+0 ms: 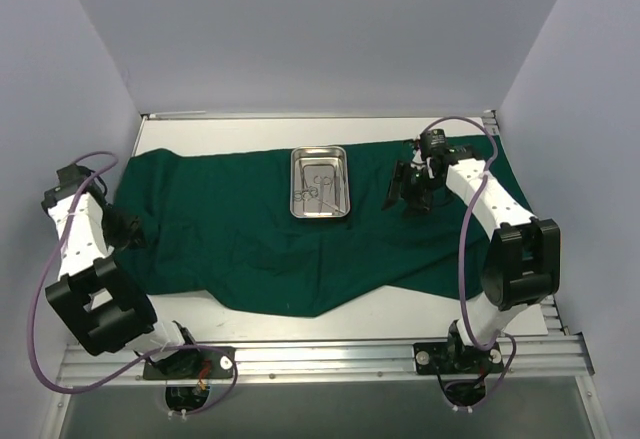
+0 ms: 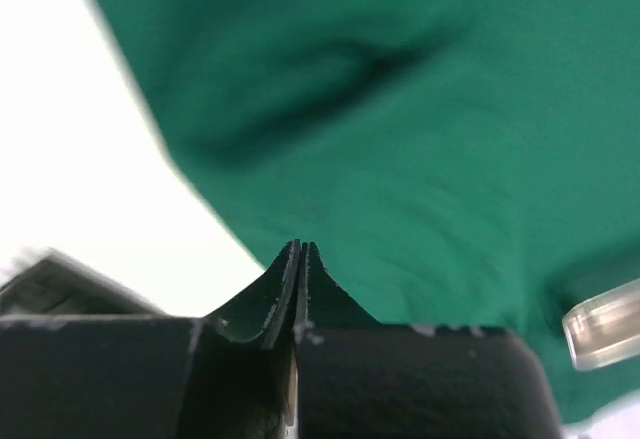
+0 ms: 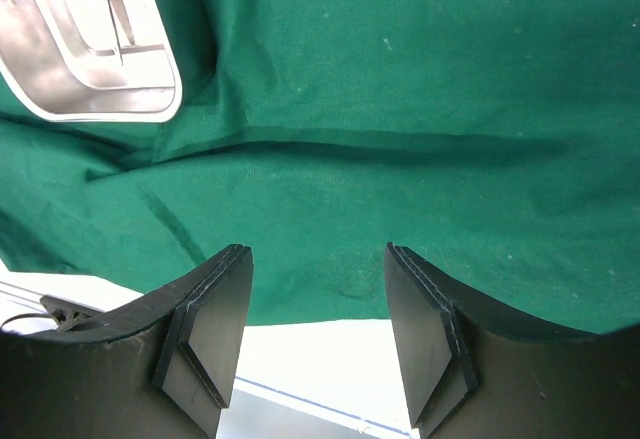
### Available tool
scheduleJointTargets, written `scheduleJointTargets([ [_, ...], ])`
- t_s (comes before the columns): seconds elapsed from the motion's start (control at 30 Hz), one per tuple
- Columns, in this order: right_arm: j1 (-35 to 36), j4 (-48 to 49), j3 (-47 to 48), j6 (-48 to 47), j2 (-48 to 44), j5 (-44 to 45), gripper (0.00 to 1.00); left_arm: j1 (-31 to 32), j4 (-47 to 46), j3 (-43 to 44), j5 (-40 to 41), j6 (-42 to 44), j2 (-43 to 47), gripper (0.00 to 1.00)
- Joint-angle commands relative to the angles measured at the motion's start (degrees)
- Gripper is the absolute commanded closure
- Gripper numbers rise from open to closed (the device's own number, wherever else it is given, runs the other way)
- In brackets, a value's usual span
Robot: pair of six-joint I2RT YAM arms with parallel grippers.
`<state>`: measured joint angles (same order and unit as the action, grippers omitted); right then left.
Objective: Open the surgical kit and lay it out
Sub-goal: Smooth out the surgical kit at the center of the board.
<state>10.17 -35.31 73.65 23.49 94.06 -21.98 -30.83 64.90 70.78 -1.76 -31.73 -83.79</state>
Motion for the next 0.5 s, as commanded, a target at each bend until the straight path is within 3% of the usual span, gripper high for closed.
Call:
scheduleJointTargets([
  [0.0,-0.5,-2.1,2.0,-0.9,-1.5,1.1,0.44,6.0,-9.4,4.1,-11.4,3.3,-3.8,0.98],
  [0.1,-0.9,-2.3,4.4,-0.8,0.3,2.5,0.44,13.1,-8.7,12.1,-8.2,2.9,-11.6,0.98],
  [0.3,-2.4,0.2,8.9,0.8,6.4,4.5,0.45,16.1,-12.2,23.1,-8.7,2.2,-23.2,0.98],
  [0.47,-2.6,4.6,13.4,2.3,13.5,4.7,0.6,18.6,-8.0,33.1,-9.3,3.2,-36.5,0.98],
])
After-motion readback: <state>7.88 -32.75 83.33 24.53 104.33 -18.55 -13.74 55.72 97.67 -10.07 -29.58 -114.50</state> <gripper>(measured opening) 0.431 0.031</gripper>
